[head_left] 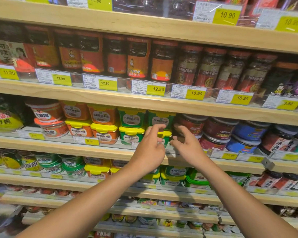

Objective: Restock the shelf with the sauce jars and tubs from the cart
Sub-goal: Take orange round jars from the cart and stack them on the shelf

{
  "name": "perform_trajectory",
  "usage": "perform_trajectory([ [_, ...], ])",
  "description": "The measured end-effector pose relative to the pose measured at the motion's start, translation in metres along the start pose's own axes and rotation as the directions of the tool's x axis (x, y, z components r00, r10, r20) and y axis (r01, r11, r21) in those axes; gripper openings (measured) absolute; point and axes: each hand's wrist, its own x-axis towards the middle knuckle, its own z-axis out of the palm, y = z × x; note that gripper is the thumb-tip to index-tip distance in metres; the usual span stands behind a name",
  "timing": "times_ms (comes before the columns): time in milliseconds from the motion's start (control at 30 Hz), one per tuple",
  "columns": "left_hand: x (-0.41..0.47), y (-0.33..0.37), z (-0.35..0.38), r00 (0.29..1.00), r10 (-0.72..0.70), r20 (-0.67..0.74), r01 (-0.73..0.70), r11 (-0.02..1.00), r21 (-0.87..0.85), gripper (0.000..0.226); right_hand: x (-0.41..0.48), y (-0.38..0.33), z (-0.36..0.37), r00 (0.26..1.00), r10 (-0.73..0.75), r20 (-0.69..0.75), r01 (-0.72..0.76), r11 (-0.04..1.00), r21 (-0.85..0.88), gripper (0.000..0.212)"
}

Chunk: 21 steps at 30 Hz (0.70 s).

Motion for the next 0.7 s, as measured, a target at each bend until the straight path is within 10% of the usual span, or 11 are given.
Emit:
perform_trajectory([
  [233,0.027,0.018,0.035,0.974,-0.073,0.214,0.098,0.989,-0.107,0.071,-0.013,0.034,-0.04,0.93,0.11,-0.351,-0.091,0.993,0.07,0.025],
  [700,0.063,0.03,0.075,0.97,-0.223,0.098,0.231,0.969,-0.083,0.046,-0.003,0.051,-0.052,0.973,0.185,-0.137,-0.168,0.978,0.126,0.042],
])
